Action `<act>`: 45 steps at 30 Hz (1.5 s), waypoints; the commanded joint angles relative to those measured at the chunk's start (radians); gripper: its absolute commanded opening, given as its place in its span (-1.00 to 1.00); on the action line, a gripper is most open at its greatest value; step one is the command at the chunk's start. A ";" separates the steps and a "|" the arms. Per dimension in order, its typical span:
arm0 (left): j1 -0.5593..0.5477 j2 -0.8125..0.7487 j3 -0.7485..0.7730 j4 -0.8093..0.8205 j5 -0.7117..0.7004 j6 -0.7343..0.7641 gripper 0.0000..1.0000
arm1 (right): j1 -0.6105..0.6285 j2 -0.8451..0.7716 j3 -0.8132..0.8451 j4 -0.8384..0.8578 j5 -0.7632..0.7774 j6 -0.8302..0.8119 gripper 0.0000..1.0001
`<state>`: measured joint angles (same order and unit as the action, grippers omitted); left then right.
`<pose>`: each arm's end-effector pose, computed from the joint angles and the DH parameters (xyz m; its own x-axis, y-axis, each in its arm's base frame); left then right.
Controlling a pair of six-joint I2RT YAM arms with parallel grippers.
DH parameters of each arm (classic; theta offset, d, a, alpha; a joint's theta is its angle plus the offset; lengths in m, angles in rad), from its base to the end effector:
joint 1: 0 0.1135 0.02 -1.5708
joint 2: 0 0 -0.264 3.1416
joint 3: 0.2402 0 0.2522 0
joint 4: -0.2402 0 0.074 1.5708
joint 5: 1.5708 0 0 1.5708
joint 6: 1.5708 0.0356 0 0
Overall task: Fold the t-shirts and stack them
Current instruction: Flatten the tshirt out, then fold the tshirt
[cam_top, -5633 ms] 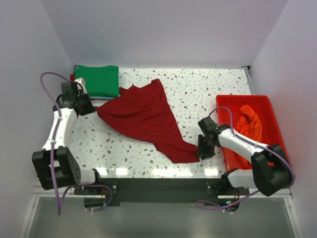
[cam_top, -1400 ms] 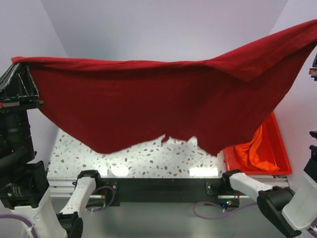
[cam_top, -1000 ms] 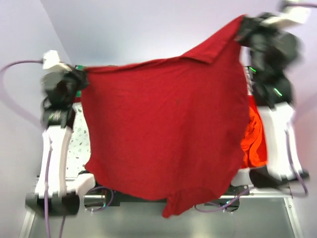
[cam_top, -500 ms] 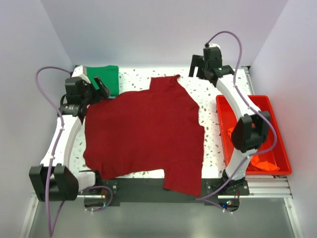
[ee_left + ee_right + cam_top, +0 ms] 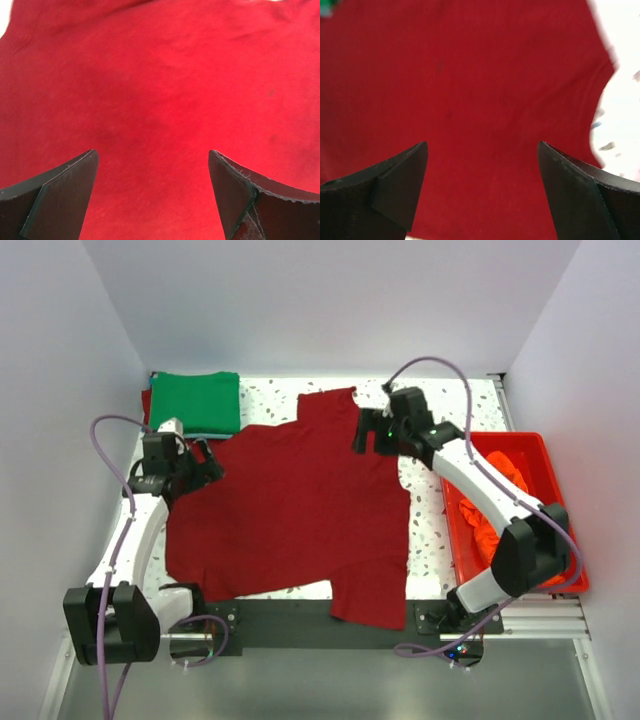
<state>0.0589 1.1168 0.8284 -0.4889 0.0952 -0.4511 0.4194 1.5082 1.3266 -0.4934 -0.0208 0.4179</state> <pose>0.2339 0.0104 0.2619 -0.6341 -0.4721 -0.6124 -0.2971 0.8799 -0.3708 0.3110 0.1395 0.3233 -0.6929 0.1353 -0.7082 -0.1540 0.9318 0.3287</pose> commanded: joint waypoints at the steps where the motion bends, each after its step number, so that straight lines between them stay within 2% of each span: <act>1: 0.054 0.005 -0.038 0.004 -0.005 0.009 0.92 | 0.021 0.021 -0.079 0.042 -0.090 0.070 0.86; 4: 0.078 0.027 -0.072 0.053 0.015 0.014 0.92 | 0.024 0.056 -0.115 0.074 -0.128 0.079 0.85; 14: 0.090 0.257 -0.146 0.208 0.087 0.020 0.92 | 0.022 0.222 -0.122 0.099 -0.131 0.078 0.84; 23: 0.093 0.411 -0.127 0.280 0.110 0.045 0.91 | 0.015 0.348 -0.089 0.081 -0.068 0.068 0.84; 29: 0.093 0.506 -0.071 0.319 0.146 0.055 0.90 | -0.036 0.444 -0.040 0.049 -0.057 0.076 0.84; 45: 0.078 0.721 0.176 0.360 0.193 0.146 0.89 | -0.143 0.687 0.356 -0.129 -0.042 0.015 0.85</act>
<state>0.1429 1.7660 0.9833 -0.1097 0.2928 -0.3614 0.3096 2.1387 1.6230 -0.5575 -0.1146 0.4706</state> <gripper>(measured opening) 0.944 0.923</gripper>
